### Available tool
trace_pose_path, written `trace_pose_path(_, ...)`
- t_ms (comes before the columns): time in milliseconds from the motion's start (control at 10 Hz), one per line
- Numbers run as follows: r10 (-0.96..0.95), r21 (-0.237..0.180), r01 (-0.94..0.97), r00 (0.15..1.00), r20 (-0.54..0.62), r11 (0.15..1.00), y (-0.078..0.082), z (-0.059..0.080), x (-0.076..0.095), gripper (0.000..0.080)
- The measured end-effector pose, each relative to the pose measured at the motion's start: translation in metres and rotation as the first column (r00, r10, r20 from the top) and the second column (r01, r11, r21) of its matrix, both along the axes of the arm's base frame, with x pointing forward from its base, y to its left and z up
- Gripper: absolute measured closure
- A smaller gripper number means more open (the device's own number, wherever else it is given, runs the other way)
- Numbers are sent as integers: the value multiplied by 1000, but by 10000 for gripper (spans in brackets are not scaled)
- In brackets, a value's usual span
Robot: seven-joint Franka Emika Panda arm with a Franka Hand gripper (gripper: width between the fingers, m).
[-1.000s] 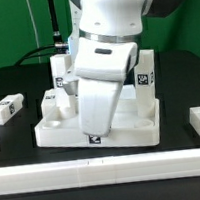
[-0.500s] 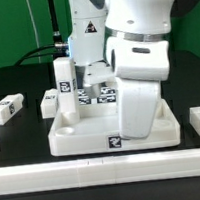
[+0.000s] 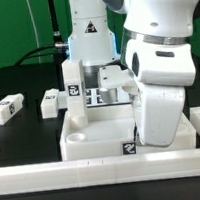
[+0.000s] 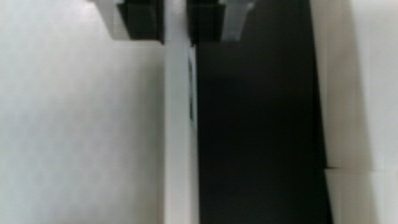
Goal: Assemble desk
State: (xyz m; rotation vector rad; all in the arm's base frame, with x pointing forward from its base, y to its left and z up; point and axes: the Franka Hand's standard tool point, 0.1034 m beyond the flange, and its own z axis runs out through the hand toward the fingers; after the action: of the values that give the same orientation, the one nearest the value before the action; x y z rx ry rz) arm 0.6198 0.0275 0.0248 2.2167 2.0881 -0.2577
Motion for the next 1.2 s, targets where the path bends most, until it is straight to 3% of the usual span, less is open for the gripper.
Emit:
trace_pose_path(500, -43, -2, 43, 999, 17, 999, 4, 4, 9, 739)
trace_pose_path(600, -51, -1, 51, 999, 20, 999, 5, 6, 9, 555)
trace_pose_path(700, -54, -4, 54, 998, 9, 999, 4, 7, 7, 419)
trace_pose_path(800, -58, -10, 58, 998, -16, 998, 3, 9, 2, 419)
trace_pose_path(900, -62, -8, 62, 998, -5, 998, 1, 19, 5, 240)
trace_pose_path(1000, -72, -9, 72, 997, 8, 997, -4, 34, 7, 178)
trace_pose_path(1200, -102, -8, 102, 994, 45, 995, -17, 61, 3, 155)
